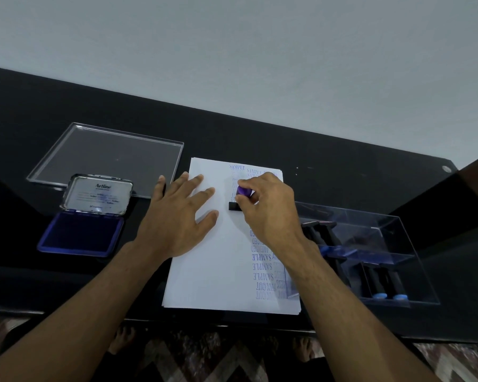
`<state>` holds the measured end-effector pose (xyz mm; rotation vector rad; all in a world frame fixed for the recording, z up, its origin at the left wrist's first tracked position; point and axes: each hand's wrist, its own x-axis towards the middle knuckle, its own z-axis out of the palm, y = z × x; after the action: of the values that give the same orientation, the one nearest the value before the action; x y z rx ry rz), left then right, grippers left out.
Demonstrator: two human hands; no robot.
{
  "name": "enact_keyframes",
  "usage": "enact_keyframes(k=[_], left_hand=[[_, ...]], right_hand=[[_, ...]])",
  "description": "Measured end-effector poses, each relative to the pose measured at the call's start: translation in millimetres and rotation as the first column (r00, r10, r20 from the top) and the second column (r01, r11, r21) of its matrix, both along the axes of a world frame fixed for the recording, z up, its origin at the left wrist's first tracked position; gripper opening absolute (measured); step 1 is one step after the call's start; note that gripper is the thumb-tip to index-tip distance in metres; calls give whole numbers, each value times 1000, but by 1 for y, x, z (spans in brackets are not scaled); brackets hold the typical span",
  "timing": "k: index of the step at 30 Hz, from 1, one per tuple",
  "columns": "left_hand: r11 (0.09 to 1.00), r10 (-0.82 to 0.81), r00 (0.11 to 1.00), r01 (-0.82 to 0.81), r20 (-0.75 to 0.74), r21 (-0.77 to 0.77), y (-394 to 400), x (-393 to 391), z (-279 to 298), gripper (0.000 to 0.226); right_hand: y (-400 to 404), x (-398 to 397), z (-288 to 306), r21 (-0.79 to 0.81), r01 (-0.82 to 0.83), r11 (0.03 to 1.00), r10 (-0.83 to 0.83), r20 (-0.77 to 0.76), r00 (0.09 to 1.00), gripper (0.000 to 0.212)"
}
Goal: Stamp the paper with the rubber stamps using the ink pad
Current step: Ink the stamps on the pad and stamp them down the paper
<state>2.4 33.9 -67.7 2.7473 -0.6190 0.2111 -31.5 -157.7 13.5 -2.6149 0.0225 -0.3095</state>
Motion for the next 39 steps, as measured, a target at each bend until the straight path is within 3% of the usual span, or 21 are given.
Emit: enact_keyframes(k=[39], left_hand=[[1000, 5, 1000, -5, 8, 17, 0, 0, -2, 68]], right_hand=[[-1, 3, 3, 4, -8, 1000, 8, -23, 1000, 31]])
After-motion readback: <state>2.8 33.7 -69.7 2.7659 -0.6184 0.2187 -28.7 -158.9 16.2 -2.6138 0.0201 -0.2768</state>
